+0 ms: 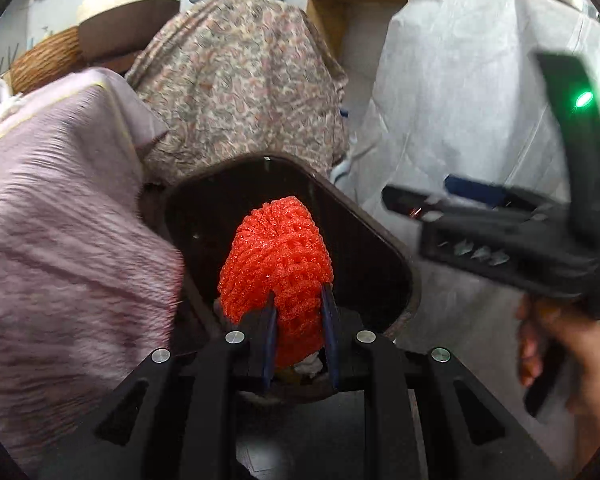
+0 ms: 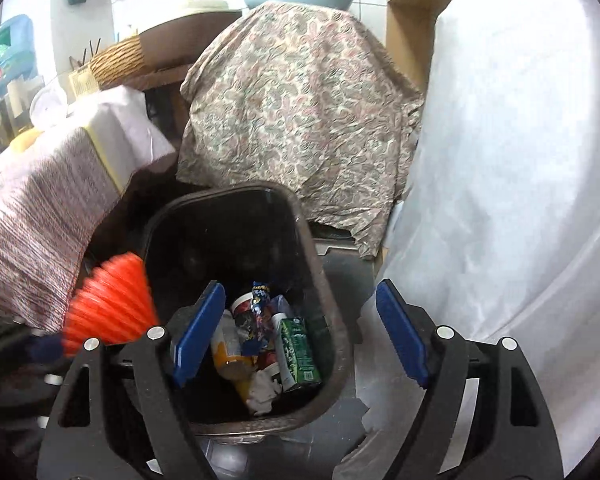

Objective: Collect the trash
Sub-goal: 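Carry the red fruit net over the bin and release it with the left gripper, then move the left gripper to the yellow snack packet and grasp its corner, then grasp the yellow foam fruit net with the right gripper while the left gripper holds the packet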

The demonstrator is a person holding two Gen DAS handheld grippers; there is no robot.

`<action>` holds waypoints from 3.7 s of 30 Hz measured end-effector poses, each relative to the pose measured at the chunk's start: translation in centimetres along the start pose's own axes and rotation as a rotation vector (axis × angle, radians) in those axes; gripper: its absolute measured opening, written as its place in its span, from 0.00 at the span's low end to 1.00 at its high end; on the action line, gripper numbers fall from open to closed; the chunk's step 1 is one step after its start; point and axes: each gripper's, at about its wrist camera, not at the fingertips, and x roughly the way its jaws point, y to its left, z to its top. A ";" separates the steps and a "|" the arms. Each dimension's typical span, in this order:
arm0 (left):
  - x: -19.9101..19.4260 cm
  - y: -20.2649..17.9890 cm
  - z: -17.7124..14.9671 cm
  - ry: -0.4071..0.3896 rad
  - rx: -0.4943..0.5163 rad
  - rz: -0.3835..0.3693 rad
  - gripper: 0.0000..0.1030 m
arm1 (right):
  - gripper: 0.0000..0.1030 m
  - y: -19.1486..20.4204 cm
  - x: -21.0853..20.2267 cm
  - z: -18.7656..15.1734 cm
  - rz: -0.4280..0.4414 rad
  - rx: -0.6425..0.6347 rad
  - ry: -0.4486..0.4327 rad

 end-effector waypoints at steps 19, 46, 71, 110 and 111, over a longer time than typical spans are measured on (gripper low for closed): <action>7.4 -0.4 -0.1 0.102 0.033 -0.034 0.59 | 0.80 -0.9 -5.5 2.6 0.014 0.059 -0.128; -15.5 -1.7 -4.4 -0.285 0.235 -0.121 0.95 | 0.94 4.8 -11.3 7.2 0.237 -0.047 -0.229; -26.2 30.4 -0.2 -0.213 -0.193 0.458 0.94 | 0.94 29.5 -10.2 8.6 0.638 -0.391 -0.101; -31.8 36.5 1.2 -0.293 -0.404 0.496 0.07 | 0.94 40.4 -1.4 14.6 0.578 -0.575 -0.006; -32.1 36.1 1.0 -0.302 -0.401 0.500 0.07 | 0.94 41.1 -0.9 14.7 0.573 -0.593 0.001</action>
